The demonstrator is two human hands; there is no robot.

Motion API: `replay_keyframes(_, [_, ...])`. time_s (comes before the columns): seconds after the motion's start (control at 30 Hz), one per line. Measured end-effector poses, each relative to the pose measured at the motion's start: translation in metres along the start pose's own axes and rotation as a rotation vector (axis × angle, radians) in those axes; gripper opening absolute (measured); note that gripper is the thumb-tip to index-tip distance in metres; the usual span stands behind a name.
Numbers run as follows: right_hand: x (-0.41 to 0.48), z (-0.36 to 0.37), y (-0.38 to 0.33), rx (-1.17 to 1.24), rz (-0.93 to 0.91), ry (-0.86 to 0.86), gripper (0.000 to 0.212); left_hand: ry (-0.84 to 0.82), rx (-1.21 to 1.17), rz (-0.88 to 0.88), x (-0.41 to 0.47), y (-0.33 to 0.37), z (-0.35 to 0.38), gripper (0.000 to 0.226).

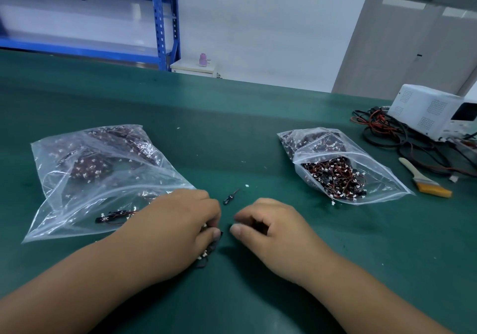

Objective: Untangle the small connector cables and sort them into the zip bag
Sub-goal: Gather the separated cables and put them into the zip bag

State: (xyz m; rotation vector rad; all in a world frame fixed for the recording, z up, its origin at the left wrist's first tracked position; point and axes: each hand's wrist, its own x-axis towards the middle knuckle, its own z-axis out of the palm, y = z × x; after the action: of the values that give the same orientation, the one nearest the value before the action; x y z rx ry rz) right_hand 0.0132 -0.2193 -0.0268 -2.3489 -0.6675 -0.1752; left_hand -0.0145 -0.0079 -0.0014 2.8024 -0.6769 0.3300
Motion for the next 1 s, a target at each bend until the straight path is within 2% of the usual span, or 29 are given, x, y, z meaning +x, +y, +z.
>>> replay_keyframes(0.07, [0.0, 0.004, -0.007, -0.017, -0.069, -0.048, 0.042, -0.008, -0.013, 0.039, 0.001, 0.004, -0.001, 0.013])
replay_keyframes(0.2, [0.0, 0.008, -0.01, 0.001, -0.168, -0.056, 0.026, -0.015, -0.047, 0.042, 0.004, 0.006, -0.001, 0.006])
replay_keyframes(0.33, [0.0, 0.006, -0.007, 0.015, -0.147, -0.079, 0.034, -0.003, -0.066, 0.002, 0.005, 0.001, 0.0, 0.017])
replay_keyframes(0.43, [0.001, 0.0, -0.003, 0.032, -0.106, 0.03, 0.029, -0.002, -0.046, -0.033, 0.004, -0.002, 0.001, 0.024])
replay_keyframes(0.53, [0.005, -0.005, 0.001, 0.087, -0.022, 0.217, 0.039, 0.014, -0.029, -0.067, 0.002, -0.004, 0.002, 0.025])
replay_keyframes(0.63, [0.006, -0.005, 0.003, 0.04, 0.024, 0.245, 0.042, -0.003, -0.011, -0.086, -0.002, -0.005, 0.002, 0.026])
replay_keyframes(0.73, [0.004, -0.006, 0.007, 0.006, 0.094, 0.248, 0.019, -0.048, 0.028, -0.083, -0.003, -0.008, 0.002, 0.015])
replay_keyframes(0.83, [0.001, -0.009, 0.006, -0.011, 0.116, 0.126, 0.004, -0.081, 0.029, -0.072, -0.001, -0.009, 0.001, 0.008])
replay_keyframes(0.93, [-0.003, -0.011, 0.002, -0.076, 0.137, -0.024, 0.031, -0.064, 0.024, -0.066, 0.0, -0.01, 0.002, 0.012])
replay_keyframes(1.0, [-0.004, -0.013, 0.0, -0.225, 0.149, -0.072, 0.042, -0.052, 0.0, -0.086, 0.001, -0.011, 0.002, 0.016])
